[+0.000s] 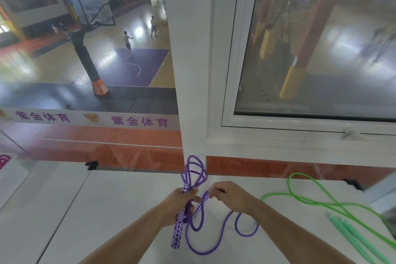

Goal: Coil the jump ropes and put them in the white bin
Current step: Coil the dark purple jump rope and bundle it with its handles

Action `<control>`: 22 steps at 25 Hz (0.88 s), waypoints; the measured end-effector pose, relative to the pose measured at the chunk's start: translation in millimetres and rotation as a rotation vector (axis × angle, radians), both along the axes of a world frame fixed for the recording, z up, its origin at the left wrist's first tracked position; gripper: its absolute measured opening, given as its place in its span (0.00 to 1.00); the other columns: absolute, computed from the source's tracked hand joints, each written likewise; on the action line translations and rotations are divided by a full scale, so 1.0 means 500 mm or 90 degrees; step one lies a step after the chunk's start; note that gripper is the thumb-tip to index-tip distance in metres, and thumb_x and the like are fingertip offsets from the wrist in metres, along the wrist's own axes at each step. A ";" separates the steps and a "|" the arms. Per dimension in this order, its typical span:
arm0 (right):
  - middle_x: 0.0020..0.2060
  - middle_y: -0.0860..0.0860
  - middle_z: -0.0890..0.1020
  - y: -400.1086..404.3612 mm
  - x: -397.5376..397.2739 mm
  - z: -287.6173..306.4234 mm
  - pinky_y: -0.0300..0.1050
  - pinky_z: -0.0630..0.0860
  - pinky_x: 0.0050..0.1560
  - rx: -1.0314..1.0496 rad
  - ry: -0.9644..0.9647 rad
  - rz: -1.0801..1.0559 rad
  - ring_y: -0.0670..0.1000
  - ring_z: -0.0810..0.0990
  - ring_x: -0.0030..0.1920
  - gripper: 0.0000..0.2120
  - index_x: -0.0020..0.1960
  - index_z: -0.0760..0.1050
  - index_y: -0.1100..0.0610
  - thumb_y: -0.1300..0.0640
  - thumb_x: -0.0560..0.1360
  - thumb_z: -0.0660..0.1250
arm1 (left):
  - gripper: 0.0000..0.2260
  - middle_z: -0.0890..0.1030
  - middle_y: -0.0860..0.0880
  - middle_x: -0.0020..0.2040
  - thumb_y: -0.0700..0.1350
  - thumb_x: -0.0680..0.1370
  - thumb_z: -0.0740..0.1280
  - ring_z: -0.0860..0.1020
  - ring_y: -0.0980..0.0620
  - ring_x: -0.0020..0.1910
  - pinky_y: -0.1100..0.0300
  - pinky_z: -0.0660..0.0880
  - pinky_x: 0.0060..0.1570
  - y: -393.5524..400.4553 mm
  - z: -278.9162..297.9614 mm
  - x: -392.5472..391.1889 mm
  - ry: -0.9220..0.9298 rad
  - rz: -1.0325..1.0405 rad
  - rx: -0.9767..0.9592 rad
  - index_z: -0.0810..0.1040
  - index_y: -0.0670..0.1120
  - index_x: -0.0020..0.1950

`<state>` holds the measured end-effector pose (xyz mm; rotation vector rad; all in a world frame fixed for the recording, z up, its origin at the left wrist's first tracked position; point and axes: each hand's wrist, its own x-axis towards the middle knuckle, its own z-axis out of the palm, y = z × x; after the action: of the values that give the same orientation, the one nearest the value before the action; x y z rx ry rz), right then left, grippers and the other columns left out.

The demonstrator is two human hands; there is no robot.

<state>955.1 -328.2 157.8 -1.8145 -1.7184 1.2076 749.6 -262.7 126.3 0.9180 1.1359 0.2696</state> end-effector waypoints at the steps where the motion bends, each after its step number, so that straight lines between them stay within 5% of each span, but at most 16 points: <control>1: 0.40 0.39 0.81 0.011 -0.005 -0.005 0.30 0.70 0.44 0.034 -0.014 -0.029 0.34 0.77 0.40 0.11 0.46 0.80 0.48 0.54 0.83 0.60 | 0.17 0.86 0.42 0.45 0.50 0.84 0.64 0.74 0.51 0.28 0.59 0.74 0.29 -0.014 0.004 0.014 -0.022 -0.009 -0.025 0.78 0.35 0.57; 3: 0.38 0.40 0.80 0.024 -0.010 -0.010 0.30 0.70 0.42 0.069 -0.031 -0.087 0.34 0.76 0.39 0.11 0.47 0.80 0.49 0.53 0.83 0.61 | 0.18 0.85 0.38 0.53 0.52 0.84 0.62 0.73 0.51 0.29 0.57 0.75 0.32 -0.035 0.005 0.032 -0.090 0.018 -0.092 0.78 0.36 0.59; 10: 0.42 0.42 0.81 0.027 -0.011 -0.042 0.31 0.71 0.42 0.077 -0.069 -0.114 0.39 0.77 0.42 0.11 0.51 0.81 0.52 0.51 0.83 0.61 | 0.06 0.79 0.43 0.38 0.38 0.77 0.71 0.70 0.52 0.29 0.57 0.73 0.33 -0.046 -0.010 0.026 -0.115 -0.025 -0.104 0.77 0.37 0.51; 13: 0.37 0.46 0.80 0.023 0.002 -0.054 0.41 0.73 0.42 0.068 -0.079 -0.100 0.45 0.77 0.38 0.13 0.43 0.79 0.50 0.46 0.81 0.62 | 0.04 0.78 0.43 0.38 0.38 0.76 0.71 0.75 0.49 0.32 0.56 0.76 0.37 -0.032 -0.010 0.004 -0.080 -0.052 -0.123 0.79 0.39 0.49; 15: 0.33 0.46 0.77 0.014 0.021 -0.061 0.38 0.68 0.37 0.050 -0.084 -0.086 0.43 0.73 0.34 0.13 0.38 0.76 0.48 0.45 0.80 0.64 | 0.02 0.79 0.40 0.39 0.36 0.77 0.71 0.79 0.46 0.36 0.53 0.78 0.44 -0.020 -0.012 -0.018 -0.099 -0.044 -0.123 0.79 0.38 0.47; 17: 0.33 0.46 0.76 0.004 0.049 -0.066 0.37 0.66 0.37 0.042 -0.071 -0.125 0.44 0.71 0.34 0.14 0.39 0.76 0.52 0.46 0.80 0.66 | 0.02 0.82 0.35 0.44 0.33 0.78 0.69 0.82 0.42 0.41 0.50 0.80 0.49 0.003 -0.016 -0.041 -0.134 0.032 -0.122 0.80 0.36 0.46; 22: 0.45 0.46 0.83 -0.013 0.133 -0.080 0.42 0.70 0.47 0.048 -0.075 -0.316 0.48 0.79 0.48 0.10 0.48 0.81 0.56 0.54 0.82 0.62 | 0.09 0.75 0.49 0.29 0.39 0.83 0.60 0.73 0.56 0.22 0.63 0.74 0.27 0.112 -0.035 -0.107 -0.272 0.436 -0.132 0.72 0.42 0.43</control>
<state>1021.8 -334.5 117.7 -2.1265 -1.2335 0.8327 696.1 -206.9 108.9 0.2391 1.0177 0.8465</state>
